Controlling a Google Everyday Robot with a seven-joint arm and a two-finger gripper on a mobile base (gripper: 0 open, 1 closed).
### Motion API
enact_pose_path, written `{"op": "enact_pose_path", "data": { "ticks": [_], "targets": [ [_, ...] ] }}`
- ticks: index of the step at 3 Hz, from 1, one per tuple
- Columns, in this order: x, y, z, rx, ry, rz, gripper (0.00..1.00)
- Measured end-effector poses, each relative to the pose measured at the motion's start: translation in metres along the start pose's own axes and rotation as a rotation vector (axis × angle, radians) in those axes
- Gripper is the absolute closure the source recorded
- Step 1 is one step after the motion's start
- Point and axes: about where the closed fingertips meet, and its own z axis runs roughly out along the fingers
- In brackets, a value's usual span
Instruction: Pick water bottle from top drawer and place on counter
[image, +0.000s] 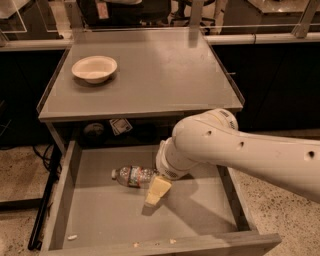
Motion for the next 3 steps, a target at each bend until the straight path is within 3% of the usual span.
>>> {"op": "enact_pose_path", "data": {
  "ticks": [3],
  "targets": [
    [0.014,-0.014,0.063,0.009,-0.055,0.034,0.00]
  ]
}}
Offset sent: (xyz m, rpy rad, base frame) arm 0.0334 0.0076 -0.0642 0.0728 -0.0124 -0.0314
